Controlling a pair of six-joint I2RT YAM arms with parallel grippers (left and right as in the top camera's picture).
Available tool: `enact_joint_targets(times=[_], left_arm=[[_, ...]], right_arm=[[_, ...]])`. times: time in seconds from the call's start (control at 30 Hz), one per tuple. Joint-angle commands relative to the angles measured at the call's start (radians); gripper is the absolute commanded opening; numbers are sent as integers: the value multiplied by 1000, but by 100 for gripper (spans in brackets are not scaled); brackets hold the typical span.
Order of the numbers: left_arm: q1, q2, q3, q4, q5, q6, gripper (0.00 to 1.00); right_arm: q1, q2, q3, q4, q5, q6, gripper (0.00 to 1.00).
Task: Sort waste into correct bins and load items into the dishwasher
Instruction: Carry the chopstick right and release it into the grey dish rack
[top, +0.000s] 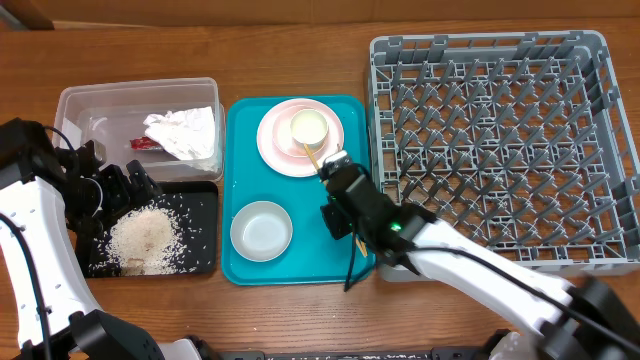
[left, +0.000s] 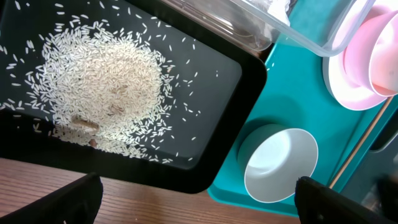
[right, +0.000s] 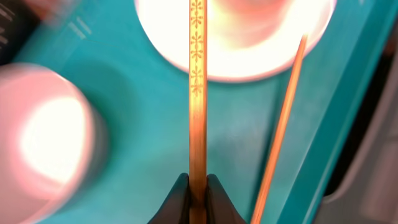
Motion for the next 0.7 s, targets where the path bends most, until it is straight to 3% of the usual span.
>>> enact_joint_targets(times=[0.0, 0.33, 0.53, 0.67], left_arm=[[-8, -5, 20, 2, -2, 15, 100], [-8, -5, 20, 2, -2, 15, 100], [-8, -5, 20, 2, -2, 15, 100], [-8, -5, 20, 2, -2, 15, 100]], right_arm=[[-13, -145, 39, 6, 18, 6, 4], [-192, -229, 38, -97, 166, -6, 4], [-340, -198, 38, -107, 164, -179, 4], [-412, -183, 38, -130, 164, -196, 4]])
